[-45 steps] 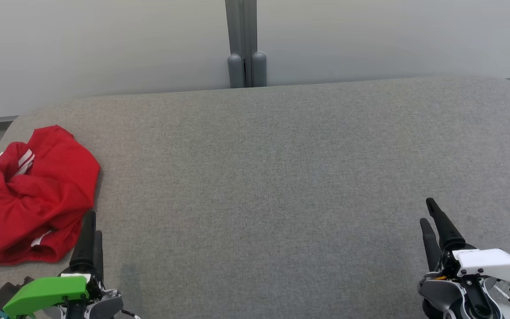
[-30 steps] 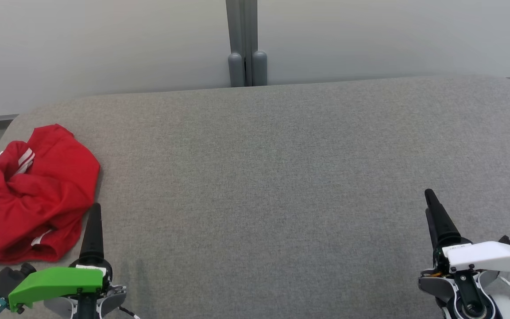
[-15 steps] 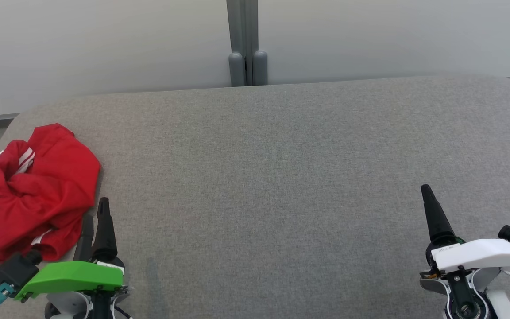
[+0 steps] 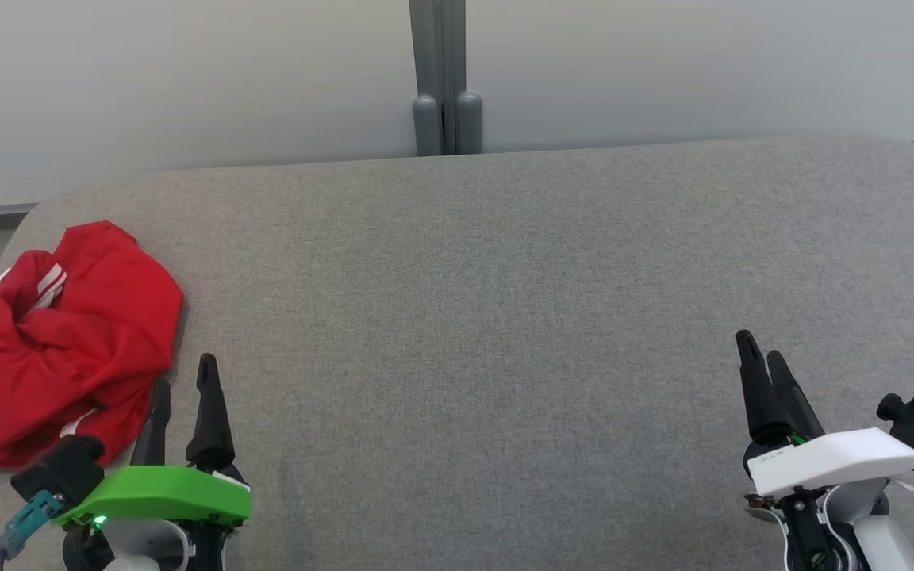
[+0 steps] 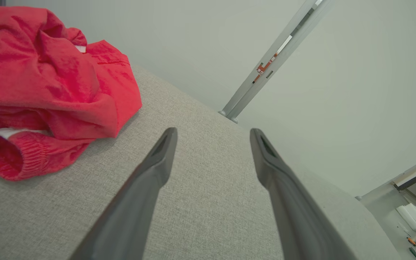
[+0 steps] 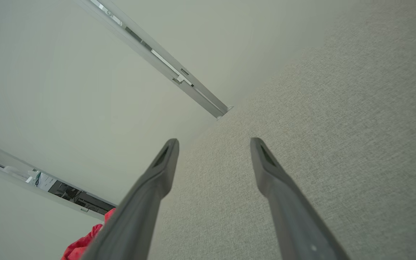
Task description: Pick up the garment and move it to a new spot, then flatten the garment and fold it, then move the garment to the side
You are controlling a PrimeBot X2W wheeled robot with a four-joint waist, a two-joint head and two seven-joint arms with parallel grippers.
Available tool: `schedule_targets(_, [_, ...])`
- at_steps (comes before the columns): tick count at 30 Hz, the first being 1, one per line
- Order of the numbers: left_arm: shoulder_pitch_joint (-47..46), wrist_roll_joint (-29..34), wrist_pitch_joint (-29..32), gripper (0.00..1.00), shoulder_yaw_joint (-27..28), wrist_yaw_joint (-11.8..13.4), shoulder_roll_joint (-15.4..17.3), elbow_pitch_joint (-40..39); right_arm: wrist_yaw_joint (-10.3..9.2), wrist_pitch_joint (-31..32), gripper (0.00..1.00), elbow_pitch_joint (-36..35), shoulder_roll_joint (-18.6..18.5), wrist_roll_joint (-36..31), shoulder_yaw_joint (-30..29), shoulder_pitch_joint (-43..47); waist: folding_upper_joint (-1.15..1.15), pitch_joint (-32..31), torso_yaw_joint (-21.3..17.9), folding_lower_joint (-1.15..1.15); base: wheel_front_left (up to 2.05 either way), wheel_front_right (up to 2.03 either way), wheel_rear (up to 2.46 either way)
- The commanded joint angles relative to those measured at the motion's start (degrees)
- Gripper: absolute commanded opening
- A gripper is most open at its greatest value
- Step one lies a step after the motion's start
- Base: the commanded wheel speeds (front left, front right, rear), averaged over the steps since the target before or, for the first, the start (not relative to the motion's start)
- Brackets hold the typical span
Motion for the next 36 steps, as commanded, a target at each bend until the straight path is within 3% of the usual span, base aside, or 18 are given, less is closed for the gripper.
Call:
schedule_targets(1, [-0.02,2.33,-0.59,1.0,-0.34,0.35,0.68,-0.56,0.02,-0.62,1.0,-1.05,-0.52,-1.91,0.31,0.05,0.0,0.0,0.05,0.0,0.0,0.0,0.0])
schedule_targets(36, [0.64,22.99,-5.73,1.0,-3.55,2.92,1.37,1.32,0.03,-5.72,1.0,-0.53,-1.54,-23.98,2.23,1.58,0.0,-0.58,0.63,0.0,0.0,0.0,0.0])
